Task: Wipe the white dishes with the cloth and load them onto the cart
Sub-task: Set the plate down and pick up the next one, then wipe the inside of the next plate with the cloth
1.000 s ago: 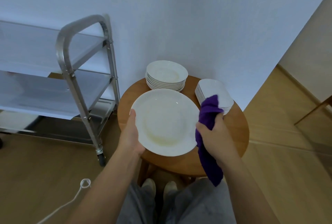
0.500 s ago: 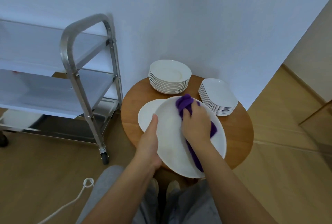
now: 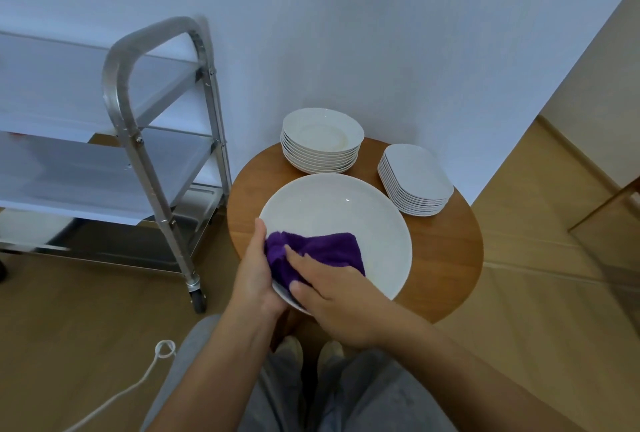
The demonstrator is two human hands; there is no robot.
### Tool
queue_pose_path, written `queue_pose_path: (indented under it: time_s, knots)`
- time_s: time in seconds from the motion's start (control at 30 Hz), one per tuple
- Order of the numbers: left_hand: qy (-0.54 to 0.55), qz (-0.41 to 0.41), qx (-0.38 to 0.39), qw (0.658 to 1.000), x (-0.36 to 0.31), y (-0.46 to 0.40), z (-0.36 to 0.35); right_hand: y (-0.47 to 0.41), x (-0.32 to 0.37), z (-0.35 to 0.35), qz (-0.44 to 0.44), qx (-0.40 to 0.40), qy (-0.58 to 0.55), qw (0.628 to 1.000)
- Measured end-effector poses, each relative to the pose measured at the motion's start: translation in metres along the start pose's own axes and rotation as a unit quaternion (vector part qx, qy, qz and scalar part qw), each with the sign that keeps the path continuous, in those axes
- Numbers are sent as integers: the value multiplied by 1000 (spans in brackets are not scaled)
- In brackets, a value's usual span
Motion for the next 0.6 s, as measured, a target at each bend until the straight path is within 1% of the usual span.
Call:
queue_pose_path:
  time_s: [0.07,0.1,0.17,0.2,0.23,0.27,0.33,0.37,0.43,0.5,0.6]
  knots:
    - [-20,18,11,1000,-1,3,3,12,-21,-1,21,21,51,998]
    - [-24,35,31,999,-3,4,4,16,-32,0,33,38,91,995]
    - [-19,83,95,992,-3,5,6,26,-50,4,56,65,142,986]
    - [-21,91,135,986,-4,8,6,31,-58,8,55,84,167,981]
    - [-30,90,159,983,-4,10,7,35,-65,14,39,101,194,975]
    - [-38,83,166,982,-5,11,8,38,-72,18,19,111,212,971]
    - [-50,72,159,983,-6,9,11,42,-79,24,-11,119,229,966]
    - [-49,78,151,984,-5,10,11,45,-78,23,-15,126,226,966]
    - [-47,95,144,984,-1,12,10,51,-72,14,5,132,195,972]
    - [-59,85,103,989,5,11,12,54,-60,-1,29,160,141,977]
    - [-46,83,77,993,13,10,13,49,-46,-15,51,194,62,978]
Point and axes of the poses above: each hand's wrist, its own y-axis away from the middle knuckle, its own z-axis out of the back of the hand, x = y × z, the point moved 1 cm from there along -y, towards the middle knuckle, and after that the axes turned 2 degrees about -z, right-handed, at the moved point
